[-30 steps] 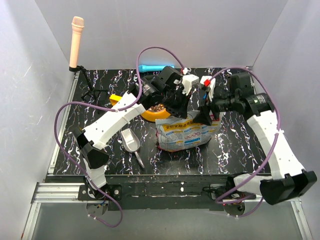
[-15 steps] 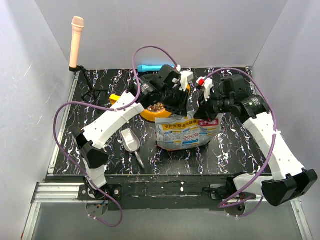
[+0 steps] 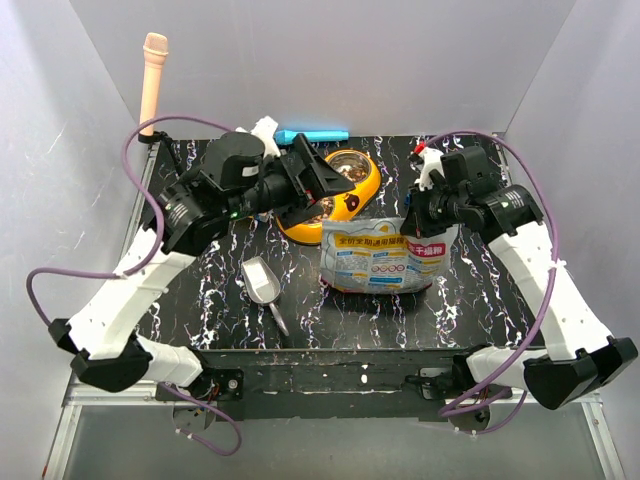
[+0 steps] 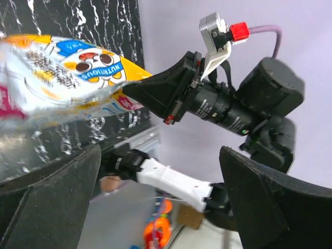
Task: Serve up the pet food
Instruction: Close the pet food bag at the center of the board.
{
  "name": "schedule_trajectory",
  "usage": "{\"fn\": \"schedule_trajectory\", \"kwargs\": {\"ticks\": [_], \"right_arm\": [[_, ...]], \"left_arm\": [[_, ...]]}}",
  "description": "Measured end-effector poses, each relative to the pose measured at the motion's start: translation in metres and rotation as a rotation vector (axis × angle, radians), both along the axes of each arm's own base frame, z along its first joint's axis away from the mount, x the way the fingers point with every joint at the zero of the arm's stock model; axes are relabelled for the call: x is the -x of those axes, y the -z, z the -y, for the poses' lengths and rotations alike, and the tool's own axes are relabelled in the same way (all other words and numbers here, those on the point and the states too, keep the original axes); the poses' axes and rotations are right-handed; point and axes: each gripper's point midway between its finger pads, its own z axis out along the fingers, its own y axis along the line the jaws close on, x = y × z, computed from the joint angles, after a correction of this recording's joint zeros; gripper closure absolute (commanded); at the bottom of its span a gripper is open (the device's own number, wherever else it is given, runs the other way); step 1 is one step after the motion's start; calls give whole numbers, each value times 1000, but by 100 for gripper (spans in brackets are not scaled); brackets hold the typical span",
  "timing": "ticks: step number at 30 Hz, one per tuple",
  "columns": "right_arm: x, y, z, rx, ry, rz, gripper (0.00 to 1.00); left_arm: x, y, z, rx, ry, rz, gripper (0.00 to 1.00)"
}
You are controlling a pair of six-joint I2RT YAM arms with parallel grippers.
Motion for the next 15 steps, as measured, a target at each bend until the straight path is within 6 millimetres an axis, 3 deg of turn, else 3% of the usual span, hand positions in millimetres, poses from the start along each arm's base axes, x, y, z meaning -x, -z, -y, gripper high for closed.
{"fn": "schedule_trajectory", "kwargs": {"ticks": [4, 7, 11, 15], "right_arm": [[-7, -2, 4, 60, 57, 3, 99], [-8, -3, 2, 101, 57, 28, 99], [-5, -1, 2, 131, 55, 33, 99], [-5, -2, 2, 142, 55, 44, 99]], "left_arm": [[3, -3, -8, 114, -123, -154, 5], [2, 8, -9, 160, -213, -308, 7], [8, 39, -13, 208, -341, -559, 2], [12, 75, -11, 217, -433, -747, 6]]}}
